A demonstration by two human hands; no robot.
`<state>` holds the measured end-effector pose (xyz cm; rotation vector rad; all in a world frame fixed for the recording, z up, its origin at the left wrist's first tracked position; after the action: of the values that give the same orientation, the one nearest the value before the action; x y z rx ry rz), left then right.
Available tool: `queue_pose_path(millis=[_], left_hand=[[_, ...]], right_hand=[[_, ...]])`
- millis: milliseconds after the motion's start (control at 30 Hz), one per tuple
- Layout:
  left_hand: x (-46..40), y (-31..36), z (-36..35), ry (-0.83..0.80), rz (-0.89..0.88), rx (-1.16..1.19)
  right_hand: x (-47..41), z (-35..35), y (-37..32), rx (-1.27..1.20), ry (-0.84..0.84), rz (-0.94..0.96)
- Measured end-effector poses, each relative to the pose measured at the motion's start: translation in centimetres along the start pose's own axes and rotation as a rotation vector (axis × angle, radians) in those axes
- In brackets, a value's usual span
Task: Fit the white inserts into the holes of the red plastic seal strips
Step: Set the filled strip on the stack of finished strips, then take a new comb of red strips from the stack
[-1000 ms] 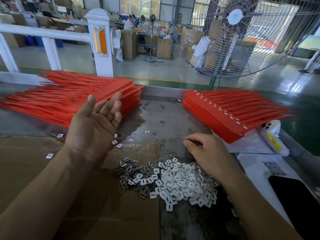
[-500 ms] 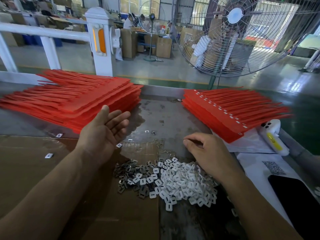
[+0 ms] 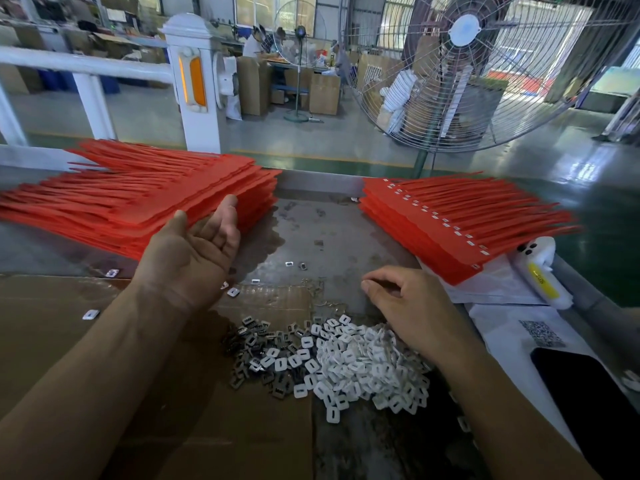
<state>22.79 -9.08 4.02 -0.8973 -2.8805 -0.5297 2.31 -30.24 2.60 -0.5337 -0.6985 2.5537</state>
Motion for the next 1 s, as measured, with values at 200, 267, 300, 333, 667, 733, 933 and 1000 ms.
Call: queue_pose_path(millis=[200, 267, 300, 333, 667, 733, 933, 1000], left_hand=[[-0.8, 0.1, 0.0, 0.078, -0.034, -0.091], [-0.9, 0.2, -0.1, 0.064, -0.034, -0.116], [-0.9, 0.3, -0.2, 0.065, -0.037, -0.110], [-0.8, 0.4, -0.3, 0.065, -0.041, -0.098], [7.4, -9.3, -2.6, -0.304, 0.225, -0.573], [8.5, -10.8, -2.8, -0.402, 0.285, -0.579], [10.0, -13.4, -2.4, -0.567, 0.450, -0.648], [10.1, -13.8, -2.3, -0.594, 0.460, -0.670]], right_hand=[[0.0, 0.0, -0.2, 0.019, -0.014, -0.003], [0.0, 0.0, -0.2, 0.017, -0.024, -0.013], [0.0, 0.1, -0.2, 0.018, -0.024, -0.019], [0.0, 0.1, -0.3, 0.019, -0.022, -0.021], [0.1, 0.9, -1.1, -0.169, 0.109, -0.015], [0.0, 0.6, -1.2, -0.409, 0.057, -0.064], [0.1, -2.2, -3.5, -1.085, -0.398, -0.324], [-0.1, -2.0, -3.5, -1.121, -0.377, -0.319]])
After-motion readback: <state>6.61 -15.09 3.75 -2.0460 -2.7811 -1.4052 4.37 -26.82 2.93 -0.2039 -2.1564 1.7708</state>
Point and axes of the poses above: each hand's wrist, its own x-axis away from the middle knuckle, its own z-axis out of the back of the hand, y = z × x, the point moved 5 cm from there along -x, towards the middle knuckle, and after that the axes turned 7 degrees about x, right-handed, at the moved point
